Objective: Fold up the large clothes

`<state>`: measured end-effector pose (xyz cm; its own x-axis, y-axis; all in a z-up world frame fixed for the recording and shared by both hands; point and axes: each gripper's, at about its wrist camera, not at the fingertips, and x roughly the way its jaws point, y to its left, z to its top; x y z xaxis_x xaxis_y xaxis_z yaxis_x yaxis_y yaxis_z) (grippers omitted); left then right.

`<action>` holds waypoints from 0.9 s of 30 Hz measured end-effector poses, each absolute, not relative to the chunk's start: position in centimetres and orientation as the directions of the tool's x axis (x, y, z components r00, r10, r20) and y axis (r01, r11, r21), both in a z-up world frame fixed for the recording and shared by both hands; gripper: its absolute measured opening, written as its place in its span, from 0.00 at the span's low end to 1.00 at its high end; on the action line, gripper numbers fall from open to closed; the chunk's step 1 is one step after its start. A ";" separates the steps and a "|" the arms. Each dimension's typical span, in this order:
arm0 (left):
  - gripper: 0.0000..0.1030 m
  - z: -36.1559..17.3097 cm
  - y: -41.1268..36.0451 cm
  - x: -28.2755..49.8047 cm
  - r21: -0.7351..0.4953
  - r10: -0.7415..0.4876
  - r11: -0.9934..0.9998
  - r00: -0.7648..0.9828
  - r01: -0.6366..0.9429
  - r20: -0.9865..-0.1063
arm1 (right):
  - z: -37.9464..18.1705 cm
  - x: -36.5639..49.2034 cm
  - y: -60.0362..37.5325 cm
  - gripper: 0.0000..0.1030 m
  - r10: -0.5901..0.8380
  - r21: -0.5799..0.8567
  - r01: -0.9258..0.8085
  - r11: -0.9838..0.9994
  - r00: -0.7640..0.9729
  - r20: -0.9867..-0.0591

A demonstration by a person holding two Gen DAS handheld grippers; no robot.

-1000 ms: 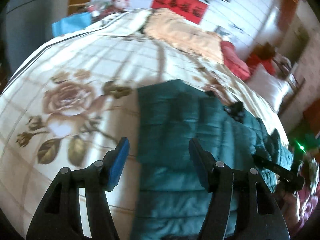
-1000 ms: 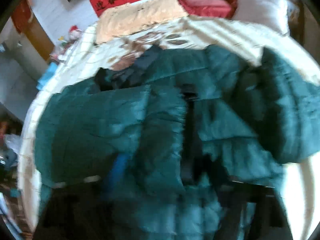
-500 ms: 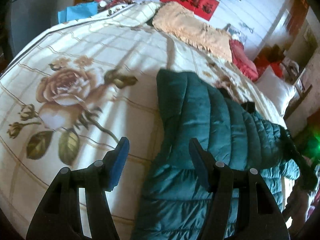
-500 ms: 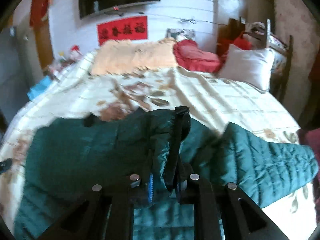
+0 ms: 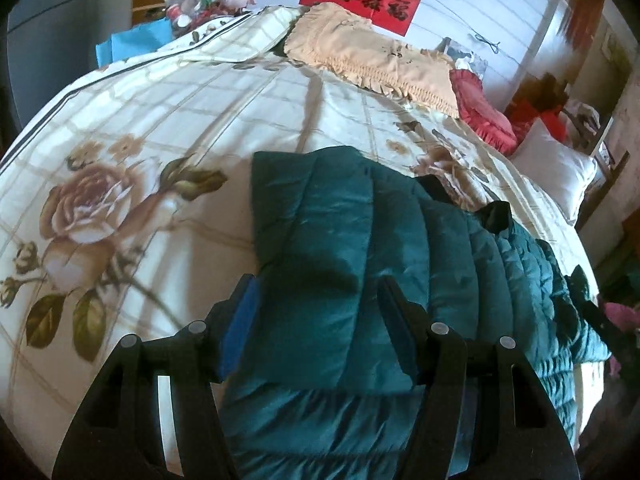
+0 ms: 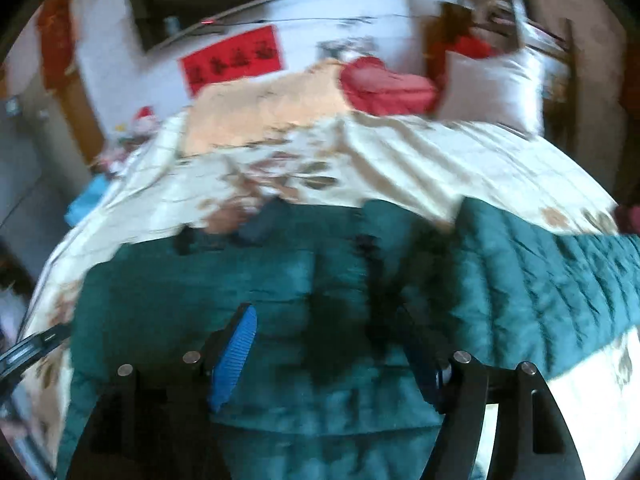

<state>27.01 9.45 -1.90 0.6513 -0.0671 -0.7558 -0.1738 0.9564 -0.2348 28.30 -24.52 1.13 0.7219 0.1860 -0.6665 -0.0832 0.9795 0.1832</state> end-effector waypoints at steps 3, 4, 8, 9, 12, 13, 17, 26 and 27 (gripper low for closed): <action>0.60 -2.5 8.4 28.5 -0.184 -0.016 0.964 0.646 -0.193 -0.763 | 0.5 30.0 -21.3 0.67 0.228 0.162 -0.160 0.974 0.693 -0.684; 0.60 -2.8 8.3 28.8 -0.171 -0.004 0.966 0.646 -0.196 -0.763 | 0.2 30.5 -20.6 0.67 0.226 0.149 -0.170 0.974 0.690 -0.687; 0.69 -4.1 8.1 29.9 -0.135 0.039 0.966 0.641 -0.220 -0.767 | -1.6 32.6 -18.7 0.65 0.220 0.114 -0.199 0.973 0.671 -0.708; 0.73 -4.5 8.2 30.1 -0.133 0.045 0.965 0.638 -0.228 -0.769 | -2.4 33.5 -18.3 0.65 0.210 0.105 -0.195 0.975 0.661 -0.720; 0.78 -5.6 8.8 30.4 -0.173 0.021 0.955 0.635 -0.242 -0.772 | -3.9 35.0 -18.2 0.65 0.170 0.068 -0.179 0.981 0.652 -0.739; 0.81 -6.1 9.1 30.6 -0.192 0.011 0.948 0.631 -0.253 -0.776 | -4.4 35.4 -18.1 0.65 0.153 0.051 -0.172 0.984 0.653 -0.742; 0.83 -6.7 9.4 30.9 -0.208 0.002 0.942 0.624 -0.263 -0.781 | -5.4 36.0 -18.7 0.65 0.127 0.036 -0.151 0.988 0.655 -0.745; 0.84 -6.9 9.0 30.5 -0.196 0.024 0.943 0.642 -0.269 -0.767 | -1.5 33.3 -18.0 0.65 0.178 0.092 -0.161 0.983 0.688 -0.704; 0.84 -6.9 9.0 30.4 -0.192 0.028 0.944 0.643 -0.269 -0.765 | -0.9 33.0 -17.3 0.65 0.199 0.093 -0.187 0.978 0.693 -0.693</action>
<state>30.43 8.99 -6.87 0.6433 0.0280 -0.7651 -0.2693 0.9437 -0.1919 33.01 -17.29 -0.94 0.6927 0.1988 -0.6933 -0.1872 0.9779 0.0934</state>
